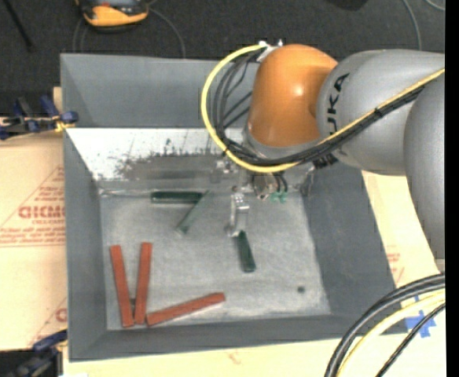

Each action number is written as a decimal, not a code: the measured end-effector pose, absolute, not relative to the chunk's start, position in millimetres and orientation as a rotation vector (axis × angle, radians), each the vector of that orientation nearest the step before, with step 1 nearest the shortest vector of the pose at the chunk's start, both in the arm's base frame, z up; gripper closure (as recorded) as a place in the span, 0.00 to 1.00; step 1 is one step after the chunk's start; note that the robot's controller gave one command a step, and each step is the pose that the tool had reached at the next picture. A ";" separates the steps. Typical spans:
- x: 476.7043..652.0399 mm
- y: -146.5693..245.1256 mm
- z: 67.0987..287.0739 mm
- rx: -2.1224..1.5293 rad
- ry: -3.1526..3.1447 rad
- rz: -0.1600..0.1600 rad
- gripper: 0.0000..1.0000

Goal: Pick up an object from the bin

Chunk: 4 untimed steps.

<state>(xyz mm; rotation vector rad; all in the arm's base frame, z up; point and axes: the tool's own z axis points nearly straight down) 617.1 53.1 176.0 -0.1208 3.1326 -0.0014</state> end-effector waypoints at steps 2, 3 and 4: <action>629.2 88.8 136.0 -0.306 3.118 -0.003 0.00; 597.6 67.3 95.8 -0.635 3.070 0.002 0.00; 632.2 86.5 78.8 -1.054 2.955 0.000 1.00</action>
Offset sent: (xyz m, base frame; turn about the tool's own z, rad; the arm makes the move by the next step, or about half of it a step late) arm 0.0346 0.0763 -0.0697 -0.2176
